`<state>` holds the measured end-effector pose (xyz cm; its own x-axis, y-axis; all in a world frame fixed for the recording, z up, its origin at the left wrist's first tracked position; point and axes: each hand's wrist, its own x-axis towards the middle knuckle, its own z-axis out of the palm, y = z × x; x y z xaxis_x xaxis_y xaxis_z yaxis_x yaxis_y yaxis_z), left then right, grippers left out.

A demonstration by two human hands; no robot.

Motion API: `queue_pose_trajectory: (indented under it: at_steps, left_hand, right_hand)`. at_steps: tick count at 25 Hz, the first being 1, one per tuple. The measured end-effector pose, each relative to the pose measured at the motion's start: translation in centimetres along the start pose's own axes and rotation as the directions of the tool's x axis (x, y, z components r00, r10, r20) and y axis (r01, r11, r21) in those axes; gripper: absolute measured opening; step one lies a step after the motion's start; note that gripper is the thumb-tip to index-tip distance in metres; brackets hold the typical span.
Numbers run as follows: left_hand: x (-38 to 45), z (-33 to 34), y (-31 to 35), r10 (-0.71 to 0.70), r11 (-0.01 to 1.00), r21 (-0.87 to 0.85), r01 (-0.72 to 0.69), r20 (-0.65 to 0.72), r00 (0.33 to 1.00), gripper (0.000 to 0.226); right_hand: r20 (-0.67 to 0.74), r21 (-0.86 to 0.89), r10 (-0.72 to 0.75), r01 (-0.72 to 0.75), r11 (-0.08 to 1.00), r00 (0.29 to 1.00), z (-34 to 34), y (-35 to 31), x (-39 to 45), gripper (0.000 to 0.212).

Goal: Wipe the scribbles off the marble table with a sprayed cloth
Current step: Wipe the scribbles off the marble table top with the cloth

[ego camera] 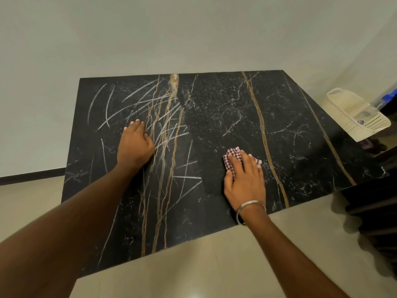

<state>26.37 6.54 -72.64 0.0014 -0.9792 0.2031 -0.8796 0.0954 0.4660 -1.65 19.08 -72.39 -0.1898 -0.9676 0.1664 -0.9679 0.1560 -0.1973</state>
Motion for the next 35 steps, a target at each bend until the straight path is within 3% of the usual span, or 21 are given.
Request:
queue_pose_trajectory:
  at_steps: [6, 11, 14, 19, 22, 26, 29, 35]
  left_hand:
    - [-2.2, 0.1, 0.5, -0.013, 1.000, -0.018, 0.013, -0.011, 1.000, 0.050]
    - [-3.3, 0.0, 0.3, 0.015, 1.000, -0.013, -0.015, -0.025, 1.000, 0.049]
    - [-3.3, 0.1, 0.4, -0.002, 1.000, -0.014, 0.002, -0.036, 0.999, 0.050]
    - [-3.3, -0.1, 0.6, -0.014, 1.000, -0.019, 0.013, -0.034, 0.999, 0.050]
    - [-3.4, -0.2, 0.7, -0.010, 1.000, -0.012, 0.010, -0.021, 1.000, 0.050]
    - [-3.4, -0.2, 0.8, -0.011, 1.000, -0.001, 0.011, -0.020, 1.000, 0.050]
    - [-3.5, -0.3, 0.9, -0.018, 1.000, 0.004, 0.018, -0.023, 1.000, 0.050]
    - [-3.6, -0.5, 1.0, -0.025, 1.000, 0.013, 0.025, -0.013, 1.000, 0.050]
  right_hand:
    - [0.038, 0.044, -0.195, 0.194, 0.980, 0.980, 0.0, -2.8, -3.6, 0.051]
    - [-0.006, 0.023, -0.064, 0.064, 0.998, 0.998, -0.5, 1.9, -1.9, 0.050]
    - [-0.037, 0.030, -0.018, 0.019, 0.999, 0.999, -0.6, 1.1, -2.3, 0.051]
    - [0.044, 0.089, -0.155, 0.151, 0.985, 0.987, -0.4, -2.8, -5.8, 0.054]
    - [0.072, 0.104, -0.203, 0.195, 0.975, 0.977, -0.6, -1.0, -5.4, 0.053]
    - [-0.001, 0.044, -0.067, 0.067, 0.997, 0.998, -1.3, 3.5, -3.8, 0.049]
    - [-0.007, 0.026, 0.002, -0.001, 1.000, 1.000, -1.2, 2.7, -4.1, 0.049]
    - [0.104, 0.090, -0.175, 0.166, 0.982, 0.979, -1.4, 0.9, -6.7, 0.054]
